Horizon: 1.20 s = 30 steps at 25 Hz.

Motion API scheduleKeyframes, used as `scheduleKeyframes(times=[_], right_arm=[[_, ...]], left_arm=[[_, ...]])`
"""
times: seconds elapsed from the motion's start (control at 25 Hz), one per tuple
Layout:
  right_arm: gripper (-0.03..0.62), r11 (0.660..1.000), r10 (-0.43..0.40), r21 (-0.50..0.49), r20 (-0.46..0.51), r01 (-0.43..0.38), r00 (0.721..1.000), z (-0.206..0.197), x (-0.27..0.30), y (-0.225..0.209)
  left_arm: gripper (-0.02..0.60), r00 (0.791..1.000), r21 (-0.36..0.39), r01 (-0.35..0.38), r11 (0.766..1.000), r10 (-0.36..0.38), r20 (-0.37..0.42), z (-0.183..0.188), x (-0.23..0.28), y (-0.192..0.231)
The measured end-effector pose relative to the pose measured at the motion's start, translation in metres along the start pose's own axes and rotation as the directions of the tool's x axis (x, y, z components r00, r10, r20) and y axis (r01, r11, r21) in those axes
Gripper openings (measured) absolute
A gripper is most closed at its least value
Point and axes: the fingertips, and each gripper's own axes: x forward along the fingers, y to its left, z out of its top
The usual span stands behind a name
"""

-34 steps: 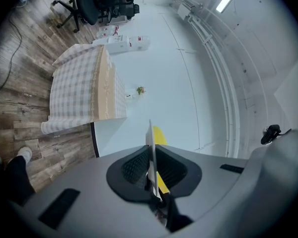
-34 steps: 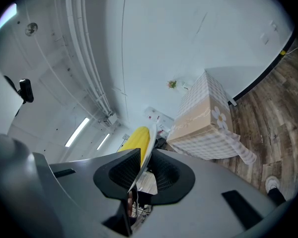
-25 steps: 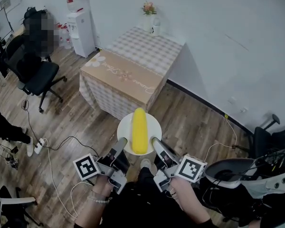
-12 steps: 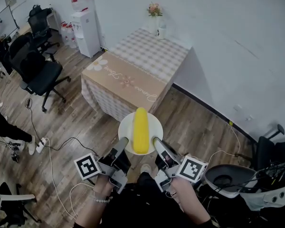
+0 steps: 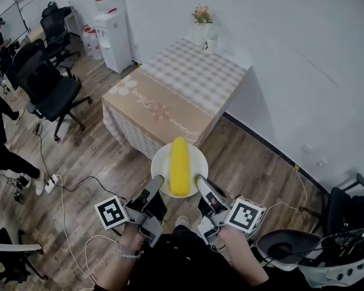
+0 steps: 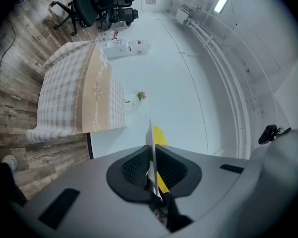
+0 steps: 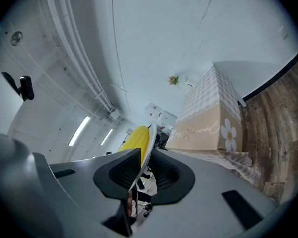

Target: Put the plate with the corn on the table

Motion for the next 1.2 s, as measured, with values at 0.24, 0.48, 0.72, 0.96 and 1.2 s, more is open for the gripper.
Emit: scheduleKeyframes(times=[0.24,0.48,0.72,0.96,1.2], right_arm=[[0.097,1.0,0.021,0.002,-0.027,-0.021,0.999,0.025,0.012,-0.015],[0.097,0.999,0.036,0.003,-0.05,-0.036,0.998,0.044,0.022,-0.029],[0.097,0.999,0.037,0.007,-0.061,-0.037,0.997,0.056,0.027,-0.04],[0.097,0.999,0.046,0.01,-0.069,-0.045,0.997,0.059,0.032,-0.044],[0.097,0.999,0.038,0.008,-0.07,-0.037,0.997,0.066,0.041,-0.053]], left_arm=[[0.037,1.0,0.01,-0.006,1.0,0.006,0.03,0.006,0.028,0.002],[0.037,0.998,0.009,-0.015,1.0,0.015,0.058,0.01,0.049,0.008],[0.037,0.997,0.007,-0.024,1.0,0.023,0.069,0.012,0.065,0.012],[0.037,0.997,0.008,-0.029,1.0,0.029,0.071,0.016,0.07,0.014],[0.037,0.998,0.008,-0.028,1.0,0.027,0.064,0.022,0.082,0.02]])
